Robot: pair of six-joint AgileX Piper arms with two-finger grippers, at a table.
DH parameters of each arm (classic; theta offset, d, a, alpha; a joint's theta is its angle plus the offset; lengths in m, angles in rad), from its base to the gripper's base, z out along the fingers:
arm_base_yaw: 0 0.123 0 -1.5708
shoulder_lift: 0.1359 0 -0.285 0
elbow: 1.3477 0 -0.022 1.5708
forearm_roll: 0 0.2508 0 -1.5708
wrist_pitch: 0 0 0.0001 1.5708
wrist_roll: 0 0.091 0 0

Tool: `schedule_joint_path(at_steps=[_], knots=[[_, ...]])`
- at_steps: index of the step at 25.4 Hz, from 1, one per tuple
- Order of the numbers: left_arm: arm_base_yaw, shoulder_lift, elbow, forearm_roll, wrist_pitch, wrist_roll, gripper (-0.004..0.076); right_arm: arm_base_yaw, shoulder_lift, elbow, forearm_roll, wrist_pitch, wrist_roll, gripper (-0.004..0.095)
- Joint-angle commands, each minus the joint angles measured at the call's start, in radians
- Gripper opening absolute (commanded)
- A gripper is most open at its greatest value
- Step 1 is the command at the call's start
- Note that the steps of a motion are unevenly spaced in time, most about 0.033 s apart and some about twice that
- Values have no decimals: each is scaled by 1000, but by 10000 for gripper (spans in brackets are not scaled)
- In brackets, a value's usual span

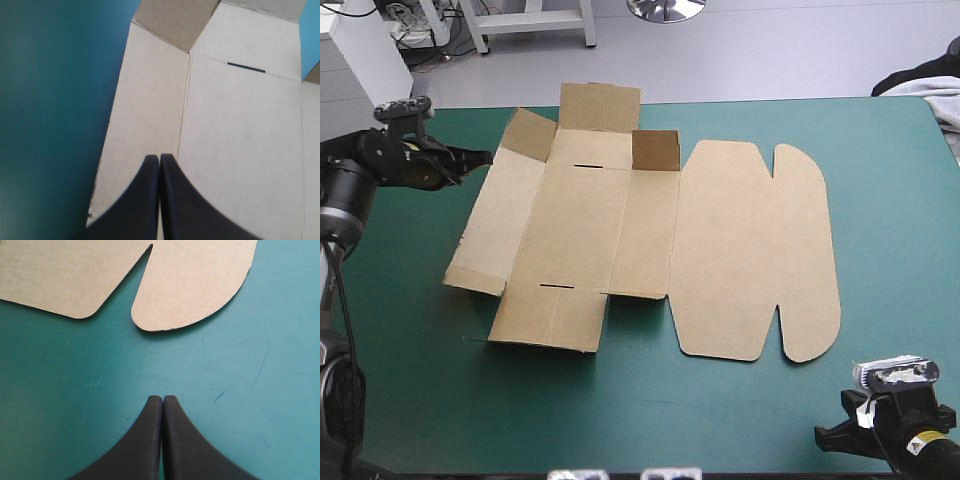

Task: Fold the box

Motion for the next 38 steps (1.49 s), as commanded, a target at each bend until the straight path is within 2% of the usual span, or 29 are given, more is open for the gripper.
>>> schedule_joint_path(at_steps=[1,16,23,26,29,34,36,38], knots=[[89,22,-88,-178,26,97,-10,3,10,-26,13,-52,-9,-19],[260,181,-151,-226,314,342,-10,3,10,-26,6,-54,-2,-19],[260,232,-149,-228,373,349,2,3,10,-26,6,-54,1,-19],[260,257,-147,-231,413,349,64,3,10,-26,6,-54,1,-19],[260,274,-147,-231,413,347,162,3,10,-26,6,-54,1,-19],[258,294,-145,-256,413,347,430,3,10,-26,5,-54,3,-19],[258,298,-145,-293,413,347,482,3,10,-26,5,-54,3,-19],[258,307,-145,-319,413,347,486,3,10,-26,5,-54,3,-19]])
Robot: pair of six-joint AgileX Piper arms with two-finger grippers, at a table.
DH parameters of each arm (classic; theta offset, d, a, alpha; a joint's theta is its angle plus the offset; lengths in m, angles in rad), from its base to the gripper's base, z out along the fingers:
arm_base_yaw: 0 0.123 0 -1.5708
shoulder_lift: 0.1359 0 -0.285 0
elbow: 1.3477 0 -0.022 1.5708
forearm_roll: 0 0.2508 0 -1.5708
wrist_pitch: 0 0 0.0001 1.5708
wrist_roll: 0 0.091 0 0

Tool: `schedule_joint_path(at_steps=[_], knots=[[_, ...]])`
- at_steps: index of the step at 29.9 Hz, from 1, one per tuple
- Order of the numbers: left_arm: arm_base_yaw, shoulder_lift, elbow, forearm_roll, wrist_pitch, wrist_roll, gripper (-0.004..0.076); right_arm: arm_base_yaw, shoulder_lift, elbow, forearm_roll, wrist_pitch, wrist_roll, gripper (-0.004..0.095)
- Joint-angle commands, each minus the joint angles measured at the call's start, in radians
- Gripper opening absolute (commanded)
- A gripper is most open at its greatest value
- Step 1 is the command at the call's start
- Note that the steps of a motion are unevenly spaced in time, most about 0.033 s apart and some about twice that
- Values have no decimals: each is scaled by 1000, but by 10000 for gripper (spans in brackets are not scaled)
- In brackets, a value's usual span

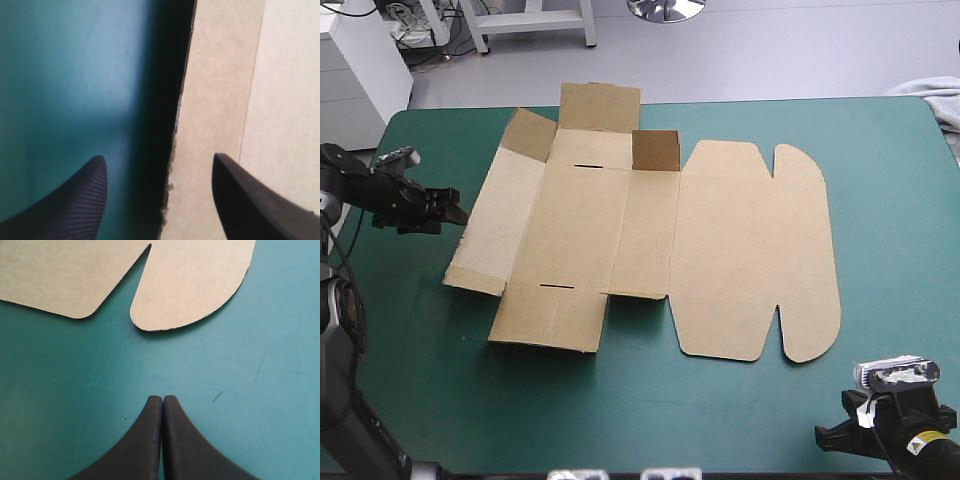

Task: Fold the box

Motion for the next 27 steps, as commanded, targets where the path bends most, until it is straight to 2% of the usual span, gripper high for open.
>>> schedule_joint_path(at_steps=[1,9,22,27], knots=[[-3,-37,-27,-92,65,0,486,3,10,-26,9,-53,-1,-19],[-15,-10,21,-149,66,34,480,3,10,-26,7,-53,3,-19],[-142,13,40,-168,72,62,480,3,10,-26,6,-53,3,-19],[-144,13,40,-166,72,60,419,3,10,-26,6,-53,3,-19]])
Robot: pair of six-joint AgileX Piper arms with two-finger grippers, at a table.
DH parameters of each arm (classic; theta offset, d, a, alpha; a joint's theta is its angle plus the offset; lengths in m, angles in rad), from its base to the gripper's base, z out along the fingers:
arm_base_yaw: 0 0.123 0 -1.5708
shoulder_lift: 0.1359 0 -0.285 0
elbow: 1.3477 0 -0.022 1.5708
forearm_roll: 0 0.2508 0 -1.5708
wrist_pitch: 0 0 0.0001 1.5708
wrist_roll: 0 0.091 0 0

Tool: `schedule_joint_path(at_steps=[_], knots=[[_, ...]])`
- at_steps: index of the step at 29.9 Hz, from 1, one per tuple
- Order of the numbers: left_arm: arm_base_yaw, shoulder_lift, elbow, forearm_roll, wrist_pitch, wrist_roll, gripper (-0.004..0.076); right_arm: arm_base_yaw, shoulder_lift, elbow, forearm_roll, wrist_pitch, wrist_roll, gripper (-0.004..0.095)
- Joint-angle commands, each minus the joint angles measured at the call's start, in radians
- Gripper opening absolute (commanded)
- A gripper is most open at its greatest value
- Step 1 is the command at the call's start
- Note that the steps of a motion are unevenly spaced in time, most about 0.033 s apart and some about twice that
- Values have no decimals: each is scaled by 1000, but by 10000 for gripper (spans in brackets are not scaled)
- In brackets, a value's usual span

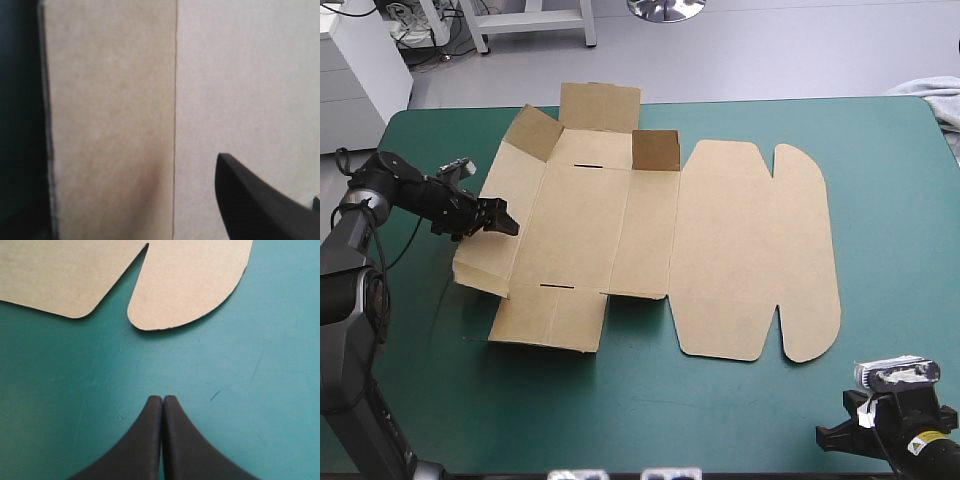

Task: Fold the box

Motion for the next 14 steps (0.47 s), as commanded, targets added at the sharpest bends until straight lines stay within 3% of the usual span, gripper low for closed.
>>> schedule_joint_path(at_steps=[1,8,14], knots=[[-5,-56,-24,-49,87,1,384,3,10,-26,13,-53,-1,-19],[-5,-56,-24,-16,87,1,13,3,10,-26,13,-53,-1,-19],[-5,-56,-24,-14,87,3,-8,3,10,-26,13,-53,-1,-19]])
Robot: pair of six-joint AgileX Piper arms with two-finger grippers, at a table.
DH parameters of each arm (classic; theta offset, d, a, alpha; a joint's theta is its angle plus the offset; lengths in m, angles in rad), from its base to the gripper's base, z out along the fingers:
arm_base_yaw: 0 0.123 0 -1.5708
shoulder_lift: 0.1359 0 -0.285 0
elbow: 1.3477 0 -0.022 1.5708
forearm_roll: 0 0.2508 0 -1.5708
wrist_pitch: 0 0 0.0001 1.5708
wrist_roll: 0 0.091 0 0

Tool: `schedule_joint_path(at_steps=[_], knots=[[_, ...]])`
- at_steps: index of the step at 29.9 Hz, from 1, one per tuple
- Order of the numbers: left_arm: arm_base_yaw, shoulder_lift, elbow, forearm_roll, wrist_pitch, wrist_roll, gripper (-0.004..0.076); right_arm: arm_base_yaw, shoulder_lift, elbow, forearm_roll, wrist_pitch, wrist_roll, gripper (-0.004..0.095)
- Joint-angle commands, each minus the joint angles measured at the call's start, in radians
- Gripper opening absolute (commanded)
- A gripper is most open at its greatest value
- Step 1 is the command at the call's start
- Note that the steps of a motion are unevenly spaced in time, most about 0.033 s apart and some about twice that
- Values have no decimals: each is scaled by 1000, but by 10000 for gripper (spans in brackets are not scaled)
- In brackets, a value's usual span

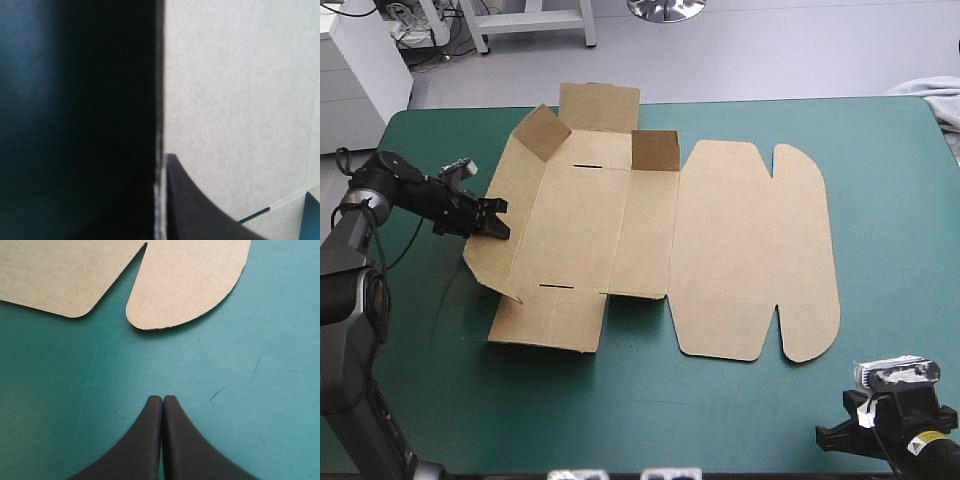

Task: Fold the box

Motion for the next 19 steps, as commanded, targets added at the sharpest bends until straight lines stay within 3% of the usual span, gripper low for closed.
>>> schedule_joint_path(at_steps=[1,11,19], knots=[[-6,-58,-24,-8,76,7,-10,3,10,-26,13,-53,-1,-19],[-179,-121,-136,460,72,61,-10,3,10,-26,13,-53,-1,-19],[-358,-169,-189,607,-92,62,-10,3,10,-26,13,-53,-4,-19]])
